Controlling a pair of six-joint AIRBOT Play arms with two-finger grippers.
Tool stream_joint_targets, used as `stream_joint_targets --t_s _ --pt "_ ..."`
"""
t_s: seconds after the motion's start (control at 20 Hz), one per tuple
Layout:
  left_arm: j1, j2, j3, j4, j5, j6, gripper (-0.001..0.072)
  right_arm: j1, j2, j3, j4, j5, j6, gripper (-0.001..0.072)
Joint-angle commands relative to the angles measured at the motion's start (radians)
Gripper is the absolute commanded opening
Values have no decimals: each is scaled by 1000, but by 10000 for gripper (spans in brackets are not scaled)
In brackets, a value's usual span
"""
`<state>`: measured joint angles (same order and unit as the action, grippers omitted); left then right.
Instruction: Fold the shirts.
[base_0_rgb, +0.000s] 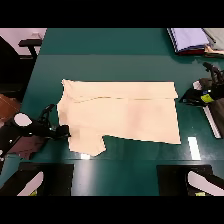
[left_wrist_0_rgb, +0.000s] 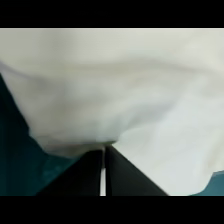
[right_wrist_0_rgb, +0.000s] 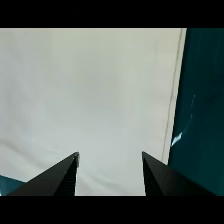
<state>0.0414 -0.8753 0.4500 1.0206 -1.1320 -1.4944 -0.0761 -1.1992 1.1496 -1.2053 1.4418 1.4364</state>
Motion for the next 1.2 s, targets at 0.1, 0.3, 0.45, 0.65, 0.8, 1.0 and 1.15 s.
stream_joint_targets --t_s 0.1,0.3,0.45,0.65,0.8,1.0,1.15 --pt "1 174 38 32 -130 -2 27 -141 47 -132 -135 119 -5 470" --pt "1 197 38 32 -163 0 28 -269 90 -417 -148 66 -5 578" --pt "1 197 38 31 -148 0 27 -297 62 -539 -66 1 -6 542" --pt "1 197 38 31 -145 0 28 -245 7 -582 64 -82 -26 462" --pt "1 197 39 35 -168 2 28 -151 -1 -552 53 -92 -26 296" --pt "1 226 87 131 -292 -16 25 -83 97 -497 19 -48 -28 20" --pt "1 342 105 163 -401 -62 25 -68 227 -468 -80 79 -28 20"
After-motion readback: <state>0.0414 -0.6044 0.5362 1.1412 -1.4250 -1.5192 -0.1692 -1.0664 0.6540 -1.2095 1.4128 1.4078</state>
